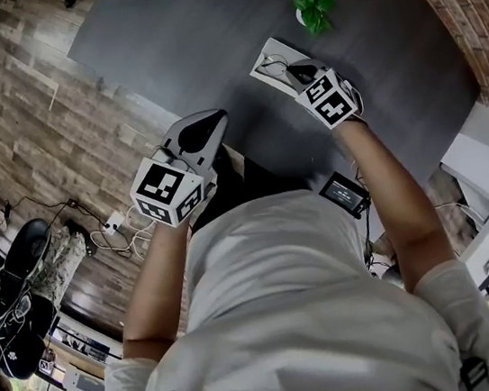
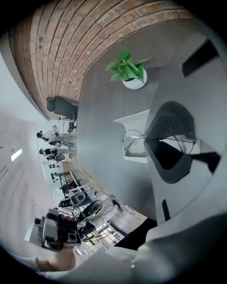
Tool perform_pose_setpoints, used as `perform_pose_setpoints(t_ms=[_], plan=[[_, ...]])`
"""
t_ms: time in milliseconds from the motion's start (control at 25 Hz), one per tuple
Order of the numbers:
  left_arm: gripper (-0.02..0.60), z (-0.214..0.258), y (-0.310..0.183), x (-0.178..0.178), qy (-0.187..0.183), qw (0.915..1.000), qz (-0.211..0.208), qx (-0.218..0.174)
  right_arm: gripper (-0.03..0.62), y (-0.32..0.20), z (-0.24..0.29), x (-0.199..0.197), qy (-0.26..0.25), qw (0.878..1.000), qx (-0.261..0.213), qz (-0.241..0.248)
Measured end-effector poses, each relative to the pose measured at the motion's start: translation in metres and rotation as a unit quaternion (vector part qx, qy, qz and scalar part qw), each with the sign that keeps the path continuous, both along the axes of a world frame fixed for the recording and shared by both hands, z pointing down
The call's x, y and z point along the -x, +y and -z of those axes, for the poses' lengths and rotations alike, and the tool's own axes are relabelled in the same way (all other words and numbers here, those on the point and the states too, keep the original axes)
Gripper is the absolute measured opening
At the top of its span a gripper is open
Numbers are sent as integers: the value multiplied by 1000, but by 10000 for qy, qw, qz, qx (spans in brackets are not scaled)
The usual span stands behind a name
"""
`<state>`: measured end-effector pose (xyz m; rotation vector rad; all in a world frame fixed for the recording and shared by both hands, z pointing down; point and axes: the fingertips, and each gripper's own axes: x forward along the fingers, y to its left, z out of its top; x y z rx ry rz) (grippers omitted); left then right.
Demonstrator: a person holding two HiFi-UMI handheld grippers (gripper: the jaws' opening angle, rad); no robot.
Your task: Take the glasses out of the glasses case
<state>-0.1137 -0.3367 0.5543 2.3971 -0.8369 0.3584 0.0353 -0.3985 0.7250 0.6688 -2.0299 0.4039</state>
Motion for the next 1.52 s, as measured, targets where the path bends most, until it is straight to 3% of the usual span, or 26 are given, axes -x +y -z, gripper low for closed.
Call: perform_pose_setpoints(t_ms=[440,920,1520], plan=[[11,40,8,10,43,9989,-172,-434,14,5,68,0,-126,9980,-525,-317],[11,85,48,37,203,9950,-373,-899,14,57,153,18,-519,9888,-1228,-675],[11,119,104,78,352,9891,-639,-1276,14,129,231,57,-1240,9623,-2153,-1102]])
